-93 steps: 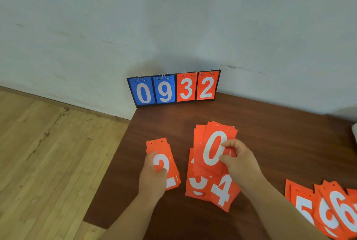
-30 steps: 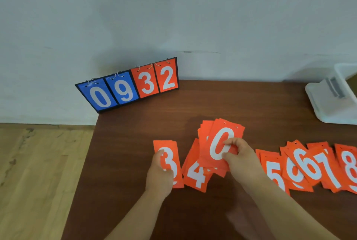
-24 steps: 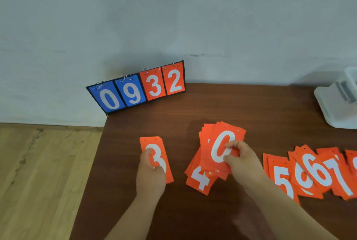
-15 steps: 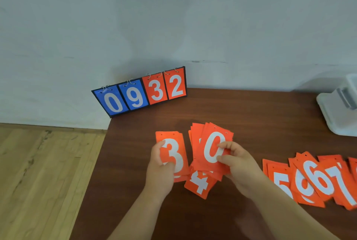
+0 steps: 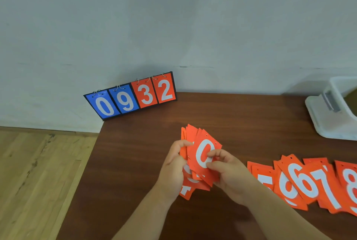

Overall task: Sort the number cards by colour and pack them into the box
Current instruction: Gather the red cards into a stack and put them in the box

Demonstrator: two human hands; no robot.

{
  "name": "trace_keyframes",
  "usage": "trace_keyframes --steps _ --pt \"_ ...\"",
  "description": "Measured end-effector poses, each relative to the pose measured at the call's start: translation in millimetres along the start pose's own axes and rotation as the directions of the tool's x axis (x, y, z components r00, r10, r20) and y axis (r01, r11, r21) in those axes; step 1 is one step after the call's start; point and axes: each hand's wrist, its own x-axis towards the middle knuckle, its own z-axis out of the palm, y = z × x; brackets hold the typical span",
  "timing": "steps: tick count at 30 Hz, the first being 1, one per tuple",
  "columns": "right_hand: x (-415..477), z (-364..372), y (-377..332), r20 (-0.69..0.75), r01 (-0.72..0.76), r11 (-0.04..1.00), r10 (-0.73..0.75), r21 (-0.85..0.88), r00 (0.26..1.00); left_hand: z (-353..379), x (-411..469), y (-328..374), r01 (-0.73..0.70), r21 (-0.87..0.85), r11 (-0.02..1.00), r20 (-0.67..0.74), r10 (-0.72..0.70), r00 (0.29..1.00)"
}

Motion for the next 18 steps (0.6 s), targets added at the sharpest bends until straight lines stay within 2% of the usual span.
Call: trace_keyframes --steps 4,5,7,9,11,14,18 --pt "-1 -15 -6 0.069 0.011 0.998 -0.015 0.068 0.998 15 8 3 -0.003 0.040 0.999 0.090 -0.001 0.996" --pt "-1 -19 -8 0.068 0.028 0.997 -0.033 0.070 0.997 18 16 2 0.054 0.008 0.998 0.081 -0.055 0.995" --pt "0 -27 -13 0.012 0.094 0.995 -0.094 -0.038 0.996 20 36 -7 0.174 -0.053 0.983 0.012 -0.174 0.985" --pt "2 -38 -20 -0.057 0.152 0.950 -0.174 -0.273 0.983 18 44 -23 0.154 0.174 0.973 -0.132 -0.132 0.982" --pt "4 -51 -28 -0.087 0.170 0.872 -0.234 -0.459 0.968 10 44 -48 0.167 0.432 0.886 -0.227 -0.072 0.971" --pt "11 -72 -40 -0.106 0.163 0.799 -0.272 -0.579 0.956 5 47 -85 0.267 0.660 0.702 -0.250 -0.129 0.960" --pt "24 -85 -55 -0.067 0.183 0.729 -0.300 -0.659 0.951 21 50 -112 0.289 0.833 0.472 -0.248 -0.148 0.957"
